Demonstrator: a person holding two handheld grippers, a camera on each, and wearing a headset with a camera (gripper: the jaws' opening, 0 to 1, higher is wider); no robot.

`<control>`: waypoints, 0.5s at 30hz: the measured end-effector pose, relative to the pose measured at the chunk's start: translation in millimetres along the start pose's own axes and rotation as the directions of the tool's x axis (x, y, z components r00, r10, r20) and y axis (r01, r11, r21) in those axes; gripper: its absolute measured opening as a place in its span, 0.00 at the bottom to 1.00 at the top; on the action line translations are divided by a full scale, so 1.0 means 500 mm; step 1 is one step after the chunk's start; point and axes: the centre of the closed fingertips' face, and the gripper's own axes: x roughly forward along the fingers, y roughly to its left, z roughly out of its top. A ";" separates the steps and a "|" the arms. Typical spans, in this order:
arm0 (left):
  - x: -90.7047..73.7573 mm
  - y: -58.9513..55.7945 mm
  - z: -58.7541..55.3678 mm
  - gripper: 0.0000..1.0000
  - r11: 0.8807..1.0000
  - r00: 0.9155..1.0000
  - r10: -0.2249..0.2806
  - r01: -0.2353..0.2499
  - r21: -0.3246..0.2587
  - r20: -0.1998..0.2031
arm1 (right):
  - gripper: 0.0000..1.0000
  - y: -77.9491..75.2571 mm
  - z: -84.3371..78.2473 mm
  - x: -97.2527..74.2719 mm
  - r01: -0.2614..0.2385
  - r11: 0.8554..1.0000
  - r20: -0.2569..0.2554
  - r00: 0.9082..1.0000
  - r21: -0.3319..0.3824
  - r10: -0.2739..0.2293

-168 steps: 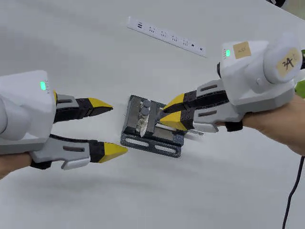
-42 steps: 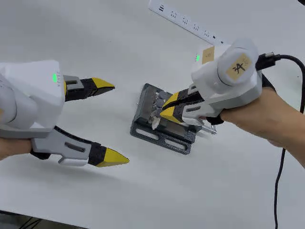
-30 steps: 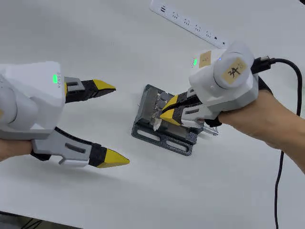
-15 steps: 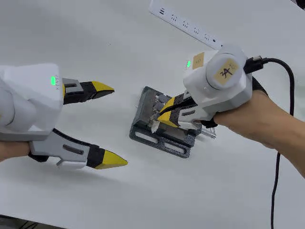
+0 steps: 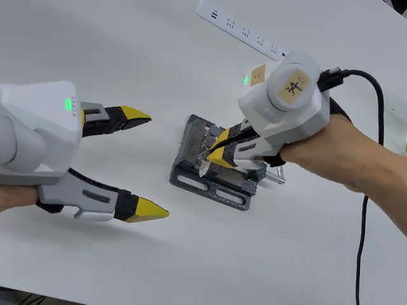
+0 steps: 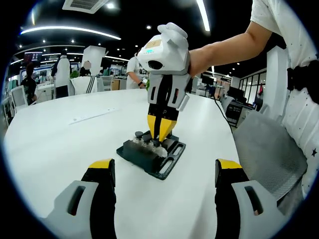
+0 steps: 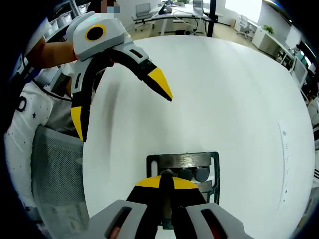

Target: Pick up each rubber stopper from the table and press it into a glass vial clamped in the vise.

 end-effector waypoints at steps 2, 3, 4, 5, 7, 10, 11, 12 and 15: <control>0.000 0.000 0.000 0.81 1.000 1.000 0.000 0.000 0.000 0.001 | 0.02 0.001 0.000 0.001 0.002 1.000 -0.010 1.000 -0.017 -0.002; 0.000 0.000 0.000 0.81 1.000 1.000 0.000 0.000 -0.001 0.001 | 0.02 0.000 0.000 0.001 0.002 1.000 -0.012 1.000 -0.017 -0.002; 0.000 0.000 -0.001 0.81 1.000 1.000 0.000 0.000 0.001 0.001 | 0.02 -0.001 0.001 0.001 0.002 1.000 -0.015 1.000 -0.017 -0.003; 0.000 0.001 -0.001 0.81 1.000 1.000 0.001 -0.001 0.000 0.002 | 0.02 -0.001 0.001 0.001 0.002 1.000 -0.016 1.000 -0.018 -0.003; 0.000 0.001 0.000 0.81 1.000 1.000 0.003 -0.002 -0.002 0.004 | 0.02 -0.001 -0.001 0.001 0.003 1.000 -0.020 1.000 -0.020 -0.003; 0.000 0.002 0.001 0.81 1.000 1.000 0.004 -0.004 -0.002 0.007 | 0.02 -0.001 -0.001 0.002 0.001 1.000 -0.030 1.000 -0.025 -0.002; 0.000 0.002 0.001 0.81 1.000 1.000 0.004 -0.004 -0.003 0.008 | 0.02 -0.001 0.000 0.002 0.001 1.000 -0.032 0.999 -0.027 -0.002; 0.000 0.002 0.000 0.81 1.000 1.000 0.004 -0.004 -0.002 0.008 | 0.02 0.000 -0.001 0.002 0.000 1.000 -0.035 0.999 -0.030 -0.001; 0.000 0.002 0.002 0.81 1.000 1.000 0.005 -0.005 -0.004 0.012 | 0.02 0.000 -0.001 0.002 -0.003 1.000 -0.038 0.999 -0.027 0.002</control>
